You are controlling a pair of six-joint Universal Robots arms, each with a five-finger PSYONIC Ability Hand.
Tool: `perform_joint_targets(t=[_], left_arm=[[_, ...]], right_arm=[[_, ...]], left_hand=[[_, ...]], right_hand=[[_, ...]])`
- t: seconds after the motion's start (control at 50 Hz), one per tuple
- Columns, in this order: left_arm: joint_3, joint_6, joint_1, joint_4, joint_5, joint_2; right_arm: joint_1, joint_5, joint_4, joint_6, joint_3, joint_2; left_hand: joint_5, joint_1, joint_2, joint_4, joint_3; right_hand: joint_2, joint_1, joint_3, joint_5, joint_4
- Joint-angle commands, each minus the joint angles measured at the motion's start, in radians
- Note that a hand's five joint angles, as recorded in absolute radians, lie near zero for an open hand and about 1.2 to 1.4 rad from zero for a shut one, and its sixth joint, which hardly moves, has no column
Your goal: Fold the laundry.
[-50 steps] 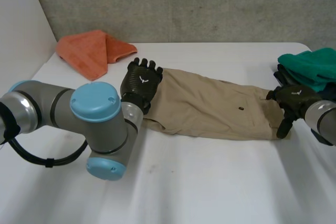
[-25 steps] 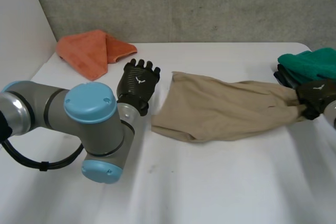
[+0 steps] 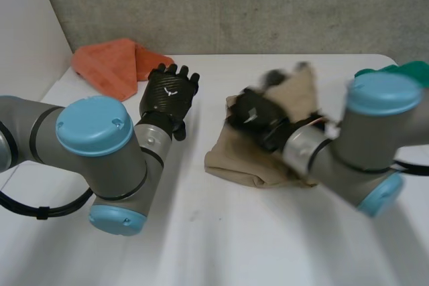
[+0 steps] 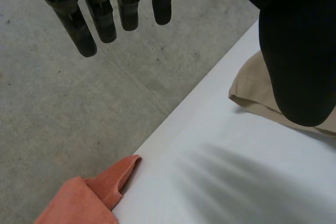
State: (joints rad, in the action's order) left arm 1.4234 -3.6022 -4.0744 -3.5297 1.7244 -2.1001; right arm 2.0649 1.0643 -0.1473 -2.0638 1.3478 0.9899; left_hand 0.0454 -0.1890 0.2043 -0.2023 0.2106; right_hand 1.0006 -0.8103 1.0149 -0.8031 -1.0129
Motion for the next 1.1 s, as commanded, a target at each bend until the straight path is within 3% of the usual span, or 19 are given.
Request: perform_joint_targets(t=[0.02, 0.06, 0.12, 0.14, 0.22, 0.28, 0.46, 0.64, 0.78, 1.0, 1.1], left_arm=[[-0.015, -0.001, -0.001, -0.002, 0.001, 0.005], [-0.029, -0.003, -0.001, -0.005, 0.0, 0.003], [-0.072, -0.003, 0.0, -0.005, -0.002, 0.002], [-0.086, -0.003, 0.003, -0.006, -0.002, 0.0], [-0.156, 0.007, 0.011, -0.005, -0.005, -0.02], [-0.213, 0.042, 0.032, -0.005, -0.014, -0.061], [-0.428, 0.086, 0.118, 0.132, -0.157, -0.234], [-0.551, 0.129, 0.16, 0.186, -0.111, -0.29], [-0.541, 0.128, 0.173, 0.187, -0.114, -0.261], [-0.548, 0.12, 0.177, 0.181, -0.131, -0.33], [-0.612, 0.111, 0.173, 0.166, -0.183, -0.408]], right_arm=[[0.078, 0.088, 0.0, -0.081, -0.032, -0.033], [0.072, 0.12, -0.002, -0.159, -0.036, -0.02], [0.018, 0.155, -0.005, -0.419, -0.042, 0.027], [-0.02, 0.157, -0.002, -0.567, -0.042, 0.065], [-0.103, 0.16, 0.011, -0.876, -0.044, 0.147], [-0.147, 0.158, 0.024, -0.966, -0.041, 0.151], [-0.209, 0.223, 0.202, -0.966, -0.151, 0.03], [-0.227, 0.186, 0.25, -0.977, -0.13, 0.018], [-0.227, 0.152, 0.249, -0.969, -0.068, 0.104], [-0.253, 0.193, 0.238, -0.972, -0.042, 0.165], [-0.264, 0.224, 0.241, -0.967, -0.041, 0.17]], left_hand=[[-0.045, 0.014, -0.03, 0.028, -0.036], [-0.045, 0.014, -0.03, 0.028, -0.036], [-0.045, 0.014, -0.03, 0.028, -0.036], [-0.045, 0.014, -0.03, 0.028, -0.036], [-0.045, 0.014, -0.03, 0.028, -0.036], [-0.045, 0.014, -0.03, 0.028, -0.036], [-0.045, 0.014, -0.03, 0.028, -0.036], [-0.039, 0.008, -0.023, 0.021, -0.029], [-0.042, 0.011, -0.026, 0.024, -0.032], [0.005, -0.036, 0.021, -0.023, 0.015], [0.043, -0.074, 0.059, -0.061, 0.053]], right_hand=[[-0.733, 0.543, -0.747, 0.71, 0.745], [-0.826, 0.636, -0.84, 0.803, 0.838], [-0.826, 0.636, -0.84, 0.803, 0.838], [-0.826, 0.636, -0.84, 0.803, 0.838], [-0.826, 0.636, -0.84, 0.803, 0.838], [-0.826, 0.636, -0.84, 0.803, 0.838], [-0.826, 0.636, -0.84, 0.803, 0.838], [-0.826, 0.636, -0.84, 0.803, 0.838], [-0.826, 0.636, -0.84, 0.803, 0.838], [-0.826, 0.636, -0.84, 0.803, 0.838], [-0.826, 0.636, -0.84, 0.803, 0.838]])
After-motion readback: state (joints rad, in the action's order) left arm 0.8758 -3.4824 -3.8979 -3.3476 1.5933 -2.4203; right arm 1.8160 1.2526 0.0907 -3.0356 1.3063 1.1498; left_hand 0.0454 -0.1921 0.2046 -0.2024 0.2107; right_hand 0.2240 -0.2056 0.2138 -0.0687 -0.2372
